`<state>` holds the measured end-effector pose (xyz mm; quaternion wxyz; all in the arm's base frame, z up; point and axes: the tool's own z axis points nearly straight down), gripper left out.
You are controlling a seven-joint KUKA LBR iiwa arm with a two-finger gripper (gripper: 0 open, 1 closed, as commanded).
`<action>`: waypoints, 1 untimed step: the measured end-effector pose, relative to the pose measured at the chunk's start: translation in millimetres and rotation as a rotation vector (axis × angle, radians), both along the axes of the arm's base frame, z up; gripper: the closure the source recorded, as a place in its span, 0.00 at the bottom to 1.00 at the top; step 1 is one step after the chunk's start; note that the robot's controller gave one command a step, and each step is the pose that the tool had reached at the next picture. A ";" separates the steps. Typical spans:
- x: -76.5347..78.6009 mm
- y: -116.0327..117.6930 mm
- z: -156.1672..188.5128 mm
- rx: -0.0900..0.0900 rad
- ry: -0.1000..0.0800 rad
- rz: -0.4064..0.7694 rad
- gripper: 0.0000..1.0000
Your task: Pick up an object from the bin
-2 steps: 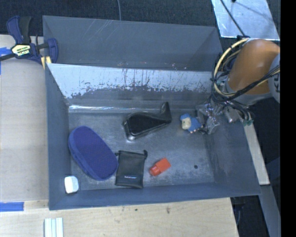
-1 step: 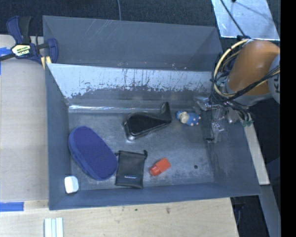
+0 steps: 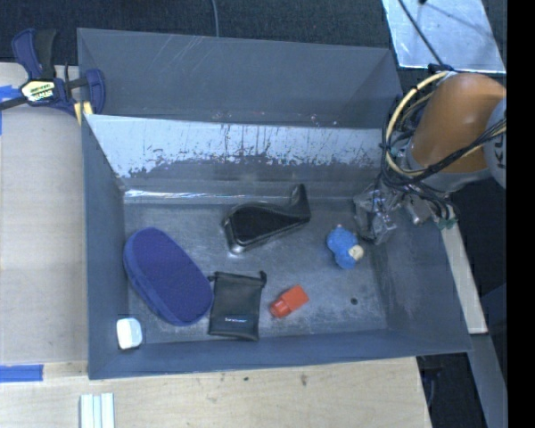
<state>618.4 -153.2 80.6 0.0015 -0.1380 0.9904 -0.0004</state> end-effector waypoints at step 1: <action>0.0 0.2 -0.1 0.000 0.000 0.001 0.00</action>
Offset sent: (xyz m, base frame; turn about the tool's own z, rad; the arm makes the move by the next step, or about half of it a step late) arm 0.0000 0.0000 0.0000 0.0000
